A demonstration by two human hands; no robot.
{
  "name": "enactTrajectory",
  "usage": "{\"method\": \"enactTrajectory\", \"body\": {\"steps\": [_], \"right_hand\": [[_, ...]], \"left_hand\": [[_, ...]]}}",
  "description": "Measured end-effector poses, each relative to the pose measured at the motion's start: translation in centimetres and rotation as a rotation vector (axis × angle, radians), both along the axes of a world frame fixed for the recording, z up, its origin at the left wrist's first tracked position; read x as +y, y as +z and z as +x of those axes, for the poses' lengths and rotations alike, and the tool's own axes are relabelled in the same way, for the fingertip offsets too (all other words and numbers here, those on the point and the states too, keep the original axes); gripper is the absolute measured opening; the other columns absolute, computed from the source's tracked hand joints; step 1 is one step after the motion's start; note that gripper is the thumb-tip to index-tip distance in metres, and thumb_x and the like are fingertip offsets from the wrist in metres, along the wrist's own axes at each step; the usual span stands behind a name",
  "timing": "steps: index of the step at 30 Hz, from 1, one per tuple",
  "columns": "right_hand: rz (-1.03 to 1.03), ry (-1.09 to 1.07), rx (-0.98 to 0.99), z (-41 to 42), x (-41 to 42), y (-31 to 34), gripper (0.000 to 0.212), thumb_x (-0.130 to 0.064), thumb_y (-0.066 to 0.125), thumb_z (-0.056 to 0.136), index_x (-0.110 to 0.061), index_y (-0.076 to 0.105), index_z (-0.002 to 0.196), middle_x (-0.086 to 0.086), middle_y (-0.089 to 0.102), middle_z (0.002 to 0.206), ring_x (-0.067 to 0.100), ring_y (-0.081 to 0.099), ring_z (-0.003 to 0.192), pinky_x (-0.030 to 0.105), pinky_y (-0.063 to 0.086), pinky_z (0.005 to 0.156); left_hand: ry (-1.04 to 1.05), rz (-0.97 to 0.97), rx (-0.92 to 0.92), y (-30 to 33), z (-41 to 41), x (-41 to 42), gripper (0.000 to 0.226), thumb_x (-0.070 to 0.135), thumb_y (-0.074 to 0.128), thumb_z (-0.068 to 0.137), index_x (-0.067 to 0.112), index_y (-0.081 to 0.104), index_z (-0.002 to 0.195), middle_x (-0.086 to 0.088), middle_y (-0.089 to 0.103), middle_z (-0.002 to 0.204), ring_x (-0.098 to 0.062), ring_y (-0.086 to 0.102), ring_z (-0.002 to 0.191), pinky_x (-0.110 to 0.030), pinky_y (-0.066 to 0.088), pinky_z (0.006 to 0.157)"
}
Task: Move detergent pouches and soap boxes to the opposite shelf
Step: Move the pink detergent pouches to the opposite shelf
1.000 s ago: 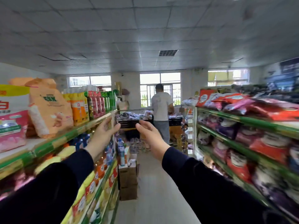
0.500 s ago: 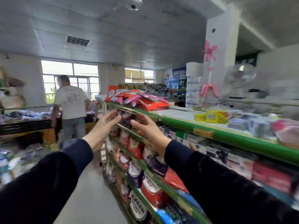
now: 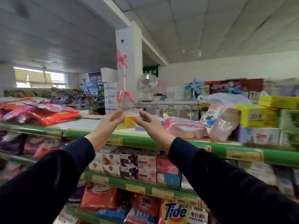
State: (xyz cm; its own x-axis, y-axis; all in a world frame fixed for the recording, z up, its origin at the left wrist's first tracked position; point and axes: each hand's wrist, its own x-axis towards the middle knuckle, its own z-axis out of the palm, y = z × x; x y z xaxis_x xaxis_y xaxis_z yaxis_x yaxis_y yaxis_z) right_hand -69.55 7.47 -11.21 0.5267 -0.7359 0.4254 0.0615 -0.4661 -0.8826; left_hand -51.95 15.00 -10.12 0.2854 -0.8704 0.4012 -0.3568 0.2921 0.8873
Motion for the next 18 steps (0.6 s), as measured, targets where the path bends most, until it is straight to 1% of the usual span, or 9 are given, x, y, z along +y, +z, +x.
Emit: {"method": "enactTrajectory", "body": {"steps": [3,5,6,7,9,13,14,16,18], "right_hand": [[-0.053,-0.136,0.017,-2.3,-1.4,1.4,0.059,-0.036,0.062,0.099,-0.013,0.045,0.151,0.005,0.051,0.151,0.019,0.05,0.137,0.034,0.041,0.113],[-0.092,-0.211,0.029,-3.5,-2.0,2.5,0.052,-0.037,0.061,0.1,-0.012,0.051,0.145,0.003,0.058,0.144,0.019,0.054,0.132,0.033,0.043,0.108],[-0.103,-0.239,0.031,-4.2,-2.5,3.0,0.052,-0.038,0.061,0.1,-0.016,0.051,0.146,0.0,0.058,0.141,0.016,0.055,0.13,0.029,0.043,0.104],[-0.102,-0.266,0.032,-4.9,-3.0,3.4,0.055,-0.039,0.061,0.1,-0.018,0.048,0.148,-0.001,0.055,0.144,0.013,0.053,0.129,0.026,0.041,0.101],[-0.099,-0.323,0.06,-6.4,-3.7,4.0,0.059,-0.042,0.059,0.1,-0.02,0.042,0.152,0.001,0.048,0.153,0.013,0.049,0.133,0.026,0.038,0.103],[-0.154,-0.493,0.216,-9.9,-5.4,5.3,0.061,-0.042,0.055,0.102,-0.015,0.04,0.154,0.004,0.045,0.156,0.019,0.044,0.141,0.026,0.035,0.105],[-0.175,-0.537,0.274,-10.8,-5.9,5.8,0.061,-0.043,0.054,0.102,-0.013,0.04,0.154,0.004,0.046,0.156,0.02,0.045,0.141,0.026,0.036,0.107],[-0.19,-0.597,0.405,-12.7,-6.8,7.0,0.06,-0.044,0.052,0.103,-0.012,0.042,0.152,0.005,0.047,0.156,0.021,0.046,0.14,0.027,0.04,0.106],[-0.203,-0.635,0.577,-14.5,-7.8,8.3,0.059,-0.05,0.049,0.102,-0.016,0.046,0.151,0.001,0.046,0.156,0.022,0.047,0.138,0.025,0.044,0.097]], "left_hand": [[-0.104,-0.005,-0.003,0.6,-1.8,-3.9,0.055,0.037,0.061,0.098,0.019,0.049,0.149,0.002,0.053,0.15,-0.012,0.049,0.134,-0.035,0.032,0.118],[-0.159,0.007,-0.055,1.0,-2.6,-6.1,0.054,0.04,0.061,0.098,0.021,0.051,0.147,0.008,0.057,0.145,-0.005,0.055,0.126,-0.033,0.036,0.114],[-0.185,0.015,-0.083,1.3,-3.2,-7.2,0.051,0.042,0.061,0.098,0.024,0.053,0.145,0.013,0.06,0.139,0.001,0.057,0.119,-0.033,0.038,0.113],[-0.21,0.024,-0.104,1.6,-3.9,-8.1,0.046,0.043,0.061,0.098,0.028,0.055,0.141,0.017,0.062,0.131,0.005,0.058,0.113,-0.033,0.04,0.111],[-0.254,0.029,-0.14,2.0,-5.0,-9.8,0.042,0.043,0.059,0.099,0.031,0.055,0.138,0.019,0.063,0.126,0.001,0.058,0.116,-0.032,0.041,0.106],[-0.303,0.037,-0.272,3.2,-7.1,-12.8,0.053,0.047,0.055,0.101,0.025,0.048,0.149,0.013,0.056,0.137,-0.006,0.055,0.117,-0.029,0.038,0.101],[-0.308,0.05,-0.318,3.5,-7.7,-13.6,0.054,0.047,0.053,0.102,0.023,0.047,0.15,0.009,0.054,0.143,-0.01,0.054,0.122,-0.03,0.037,0.102],[-0.307,0.074,-0.399,4.0,-8.4,-15.0,0.056,0.045,0.049,0.104,0.019,0.043,0.153,0.0,0.05,0.153,-0.018,0.049,0.135,-0.036,0.038,0.112],[-0.291,0.094,-0.457,4.3,-9.2,-16.4,0.057,0.043,0.047,0.106,0.015,0.04,0.155,-0.005,0.046,0.157,-0.022,0.046,0.141,-0.04,0.035,0.118]]}}
